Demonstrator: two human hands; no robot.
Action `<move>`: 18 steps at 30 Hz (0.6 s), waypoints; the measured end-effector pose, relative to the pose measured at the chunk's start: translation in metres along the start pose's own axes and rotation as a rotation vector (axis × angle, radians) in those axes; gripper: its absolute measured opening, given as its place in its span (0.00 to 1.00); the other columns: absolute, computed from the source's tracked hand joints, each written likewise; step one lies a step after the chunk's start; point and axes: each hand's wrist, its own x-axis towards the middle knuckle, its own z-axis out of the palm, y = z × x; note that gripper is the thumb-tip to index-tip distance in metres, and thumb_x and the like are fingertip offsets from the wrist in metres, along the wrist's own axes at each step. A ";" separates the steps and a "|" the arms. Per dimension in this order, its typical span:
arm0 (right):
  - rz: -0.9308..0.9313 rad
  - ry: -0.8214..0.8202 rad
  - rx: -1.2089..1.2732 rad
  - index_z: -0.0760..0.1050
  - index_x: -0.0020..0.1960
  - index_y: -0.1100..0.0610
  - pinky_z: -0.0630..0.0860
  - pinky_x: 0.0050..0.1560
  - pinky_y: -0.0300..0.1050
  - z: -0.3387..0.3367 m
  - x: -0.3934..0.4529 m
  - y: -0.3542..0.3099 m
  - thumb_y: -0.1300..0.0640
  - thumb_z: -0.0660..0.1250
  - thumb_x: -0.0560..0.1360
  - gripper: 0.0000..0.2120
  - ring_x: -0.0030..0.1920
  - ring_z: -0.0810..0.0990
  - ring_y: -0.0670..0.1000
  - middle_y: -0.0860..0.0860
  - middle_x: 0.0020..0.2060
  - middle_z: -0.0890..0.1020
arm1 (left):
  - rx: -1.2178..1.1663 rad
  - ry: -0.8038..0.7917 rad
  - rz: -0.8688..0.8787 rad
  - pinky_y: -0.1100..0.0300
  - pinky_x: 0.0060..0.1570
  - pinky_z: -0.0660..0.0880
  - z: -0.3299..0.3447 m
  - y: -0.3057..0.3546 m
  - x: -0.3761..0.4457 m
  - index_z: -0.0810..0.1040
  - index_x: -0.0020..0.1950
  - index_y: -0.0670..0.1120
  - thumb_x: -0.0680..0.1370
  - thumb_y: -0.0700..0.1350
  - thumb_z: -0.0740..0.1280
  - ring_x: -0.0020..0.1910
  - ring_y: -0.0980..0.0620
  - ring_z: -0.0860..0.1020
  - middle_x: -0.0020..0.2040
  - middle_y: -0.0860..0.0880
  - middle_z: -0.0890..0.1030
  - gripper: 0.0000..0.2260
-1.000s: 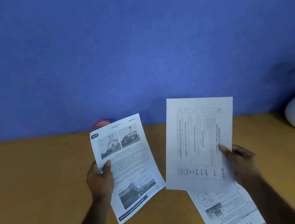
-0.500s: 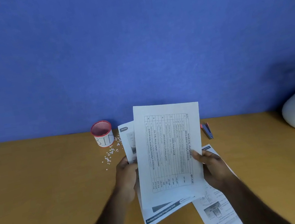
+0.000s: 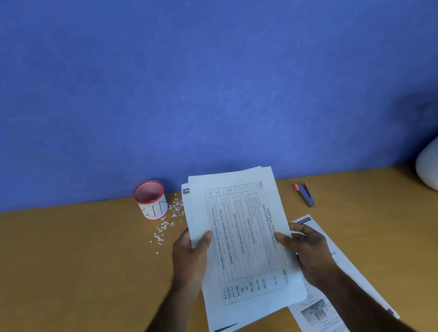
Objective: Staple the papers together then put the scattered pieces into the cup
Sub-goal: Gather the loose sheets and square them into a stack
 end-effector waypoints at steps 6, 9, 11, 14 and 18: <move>-0.105 0.178 -0.567 0.81 0.54 0.57 0.80 0.54 0.51 -0.018 0.003 0.035 0.51 0.76 0.71 0.14 0.55 0.83 0.55 0.51 0.51 0.86 | 0.123 0.121 0.060 0.49 0.57 0.79 -0.011 -0.008 0.009 0.82 0.60 0.44 0.80 0.41 0.69 0.53 0.49 0.83 0.54 0.48 0.86 0.10; -0.170 0.142 -1.146 0.74 0.66 0.54 0.73 0.64 0.51 -0.032 -0.002 0.056 0.40 0.73 0.70 0.29 0.66 0.75 0.54 0.51 0.65 0.79 | 0.157 0.154 0.056 0.47 0.59 0.78 -0.020 -0.012 0.015 0.81 0.61 0.43 0.80 0.40 0.69 0.54 0.46 0.83 0.55 0.47 0.85 0.10; -0.105 0.055 -1.402 0.64 0.75 0.54 0.67 0.71 0.53 -0.040 -0.003 0.072 0.32 0.67 0.70 0.41 0.74 0.65 0.56 0.52 0.74 0.69 | 0.157 0.177 0.052 0.48 0.59 0.78 -0.024 -0.014 0.016 0.81 0.61 0.42 0.80 0.39 0.68 0.54 0.44 0.82 0.54 0.45 0.85 0.10; -0.050 -0.008 -1.567 0.53 0.79 0.55 0.58 0.77 0.54 -0.047 0.000 0.089 0.27 0.58 0.71 0.47 0.79 0.55 0.58 0.55 0.80 0.56 | 0.160 0.209 0.034 0.45 0.60 0.77 -0.029 -0.016 0.018 0.81 0.59 0.43 0.80 0.39 0.68 0.54 0.43 0.82 0.53 0.45 0.85 0.08; -0.059 -0.042 -1.594 0.48 0.80 0.58 0.55 0.77 0.54 -0.046 0.001 0.089 0.28 0.57 0.72 0.48 0.79 0.53 0.59 0.57 0.80 0.54 | 0.156 0.230 0.030 0.44 0.59 0.78 -0.031 -0.019 0.019 0.82 0.57 0.44 0.80 0.41 0.69 0.53 0.42 0.82 0.53 0.44 0.85 0.07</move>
